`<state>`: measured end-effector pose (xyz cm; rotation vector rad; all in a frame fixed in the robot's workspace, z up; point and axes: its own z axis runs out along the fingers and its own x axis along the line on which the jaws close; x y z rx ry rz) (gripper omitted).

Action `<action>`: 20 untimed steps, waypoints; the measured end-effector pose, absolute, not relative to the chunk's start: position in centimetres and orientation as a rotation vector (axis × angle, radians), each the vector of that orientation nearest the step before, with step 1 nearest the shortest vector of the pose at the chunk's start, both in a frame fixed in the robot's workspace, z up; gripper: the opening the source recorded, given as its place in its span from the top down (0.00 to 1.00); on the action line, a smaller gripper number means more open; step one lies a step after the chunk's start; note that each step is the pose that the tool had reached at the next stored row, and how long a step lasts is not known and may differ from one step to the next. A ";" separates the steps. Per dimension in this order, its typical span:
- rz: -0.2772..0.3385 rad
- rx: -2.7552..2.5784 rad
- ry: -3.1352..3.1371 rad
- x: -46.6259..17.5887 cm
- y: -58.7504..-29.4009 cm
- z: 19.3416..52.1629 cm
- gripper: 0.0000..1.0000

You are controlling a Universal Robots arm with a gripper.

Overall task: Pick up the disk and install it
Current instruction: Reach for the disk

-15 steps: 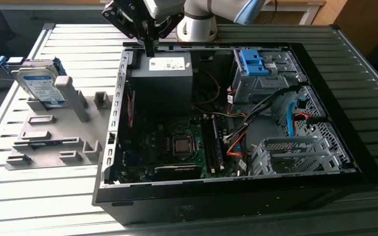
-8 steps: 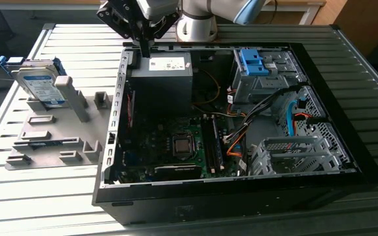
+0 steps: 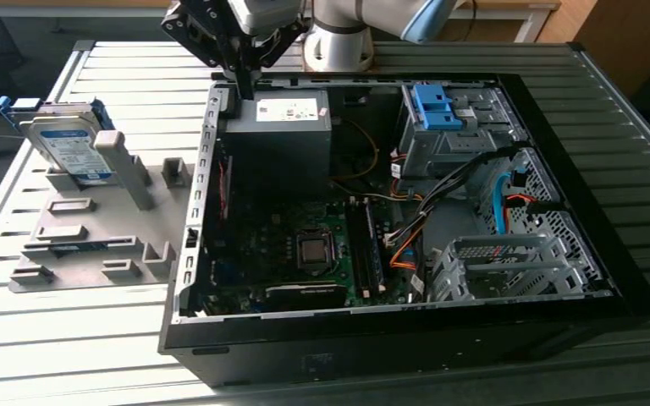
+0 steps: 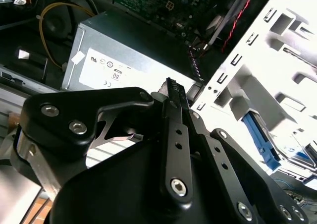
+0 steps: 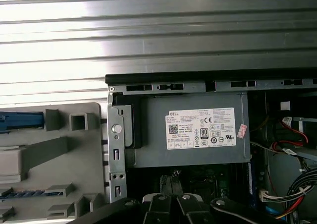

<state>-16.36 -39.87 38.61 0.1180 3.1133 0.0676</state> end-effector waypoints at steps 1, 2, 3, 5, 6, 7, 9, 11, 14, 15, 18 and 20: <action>0.068 0.118 3.113 -16.4 -39.9 38.6 0.89; 0.068 0.118 3.113 -16.5 -39.9 38.6 0.89; 0.068 0.118 3.113 -16.5 -39.9 38.6 0.89; 0.068 0.118 3.113 -16.6 -39.9 38.6 0.89; 0.068 0.118 3.113 -16.7 -39.9 38.6 0.89; 0.068 0.118 3.113 -16.7 -39.9 38.5 0.89; 0.068 0.118 3.113 -16.8 -39.9 38.5 0.89; 0.068 0.118 3.114 -16.9 -39.9 38.5 0.89; 0.068 0.118 3.114 -17.1 -39.9 38.5 0.89; 0.068 0.118 3.114 -17.2 -39.9 38.5 0.89; 0.068 0.118 3.114 -17.4 -39.9 38.5 0.89; 0.068 0.118 3.114 -17.5 -39.9 38.4 0.89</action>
